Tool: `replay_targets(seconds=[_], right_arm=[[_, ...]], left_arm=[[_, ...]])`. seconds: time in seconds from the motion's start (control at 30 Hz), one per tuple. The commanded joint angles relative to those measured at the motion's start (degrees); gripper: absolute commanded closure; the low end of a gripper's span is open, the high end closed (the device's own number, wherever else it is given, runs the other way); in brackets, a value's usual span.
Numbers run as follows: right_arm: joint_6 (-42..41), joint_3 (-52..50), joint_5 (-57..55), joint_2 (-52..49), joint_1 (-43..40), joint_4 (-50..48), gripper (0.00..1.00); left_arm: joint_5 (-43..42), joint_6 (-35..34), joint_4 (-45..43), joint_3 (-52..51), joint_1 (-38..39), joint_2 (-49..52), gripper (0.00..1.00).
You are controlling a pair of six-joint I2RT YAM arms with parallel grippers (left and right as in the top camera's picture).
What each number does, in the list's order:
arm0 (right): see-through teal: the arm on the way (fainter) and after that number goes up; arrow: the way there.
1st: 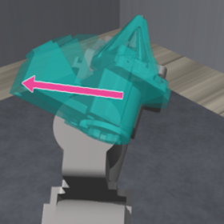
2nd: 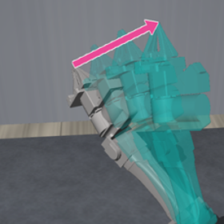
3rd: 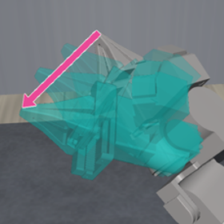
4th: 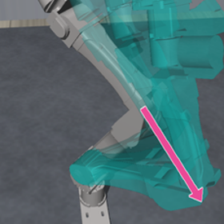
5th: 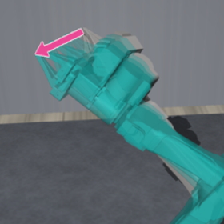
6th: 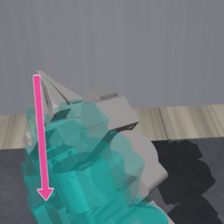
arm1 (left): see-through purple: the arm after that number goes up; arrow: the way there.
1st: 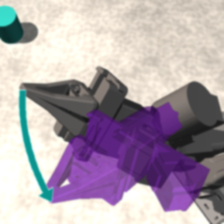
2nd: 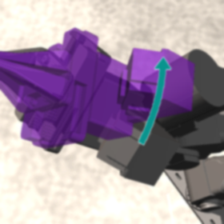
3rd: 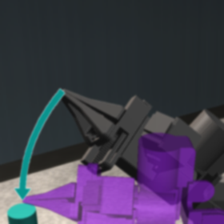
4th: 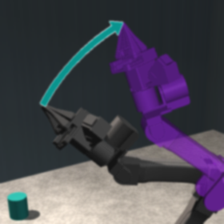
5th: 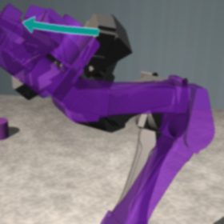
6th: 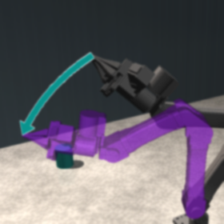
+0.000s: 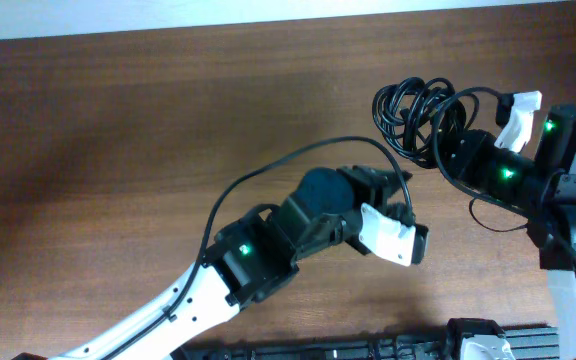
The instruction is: Untangle cables
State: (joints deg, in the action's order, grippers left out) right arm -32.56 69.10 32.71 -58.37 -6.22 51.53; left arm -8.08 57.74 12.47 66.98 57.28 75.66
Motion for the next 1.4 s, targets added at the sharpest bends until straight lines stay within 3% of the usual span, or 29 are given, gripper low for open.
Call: replay_targets(seconds=[0.0, 0.2, 0.27, 0.57, 0.63, 0.77, 1.13, 1.27, 1.37], right_arm=[[0.3, 0.6, -1.3, -1.6, 0.2, 1.6, 0.96], [2.1, 0.6, -1.3, -2.8, 0.2, 4.9, 0.96], [2.0, 0.6, -0.9, -2.8, 0.2, 6.4, 0.96], [2.3, 0.6, 6.0, -2.4, 0.2, 10.9, 0.96], [2.3, 0.6, 7.5, -1.7, 0.2, 10.8, 0.96], [2.3, 0.6, 7.6, -0.2, 0.2, 10.9, 0.96], [3.6, 0.6, 7.6, 3.4, 0.2, 12.1, 0.96], [3.8, 0.6, 7.6, 3.4, 0.2, 12.2, 0.96], [4.5, 0.6, 7.6, 3.4, 0.2, 12.2, 0.96]], left_arm=[[0.1, 0.2, 1.0, 0.6, 2.7, -2.0, 0.37], [6.7, 0.3, -1.5, 0.6, 2.7, -2.2, 0.32], [6.8, 0.2, -2.8, 0.6, 2.7, -1.9, 0.28], [4.5, 0.2, -2.4, 0.6, 2.7, 0.3, 0.29], [5.0, 0.2, -1.0, 0.6, 2.7, 0.4, 0.34], [7.6, 0.2, -0.2, 0.6, 2.7, 0.5, 0.56], [14.3, 0.2, -0.4, 0.6, 2.7, 0.5, 0.64], [17.2, -0.7, -0.4, 0.6, 2.7, 0.5, 0.71], [17.2, -0.7, -0.4, 0.6, 2.7, 0.5, 0.84]])
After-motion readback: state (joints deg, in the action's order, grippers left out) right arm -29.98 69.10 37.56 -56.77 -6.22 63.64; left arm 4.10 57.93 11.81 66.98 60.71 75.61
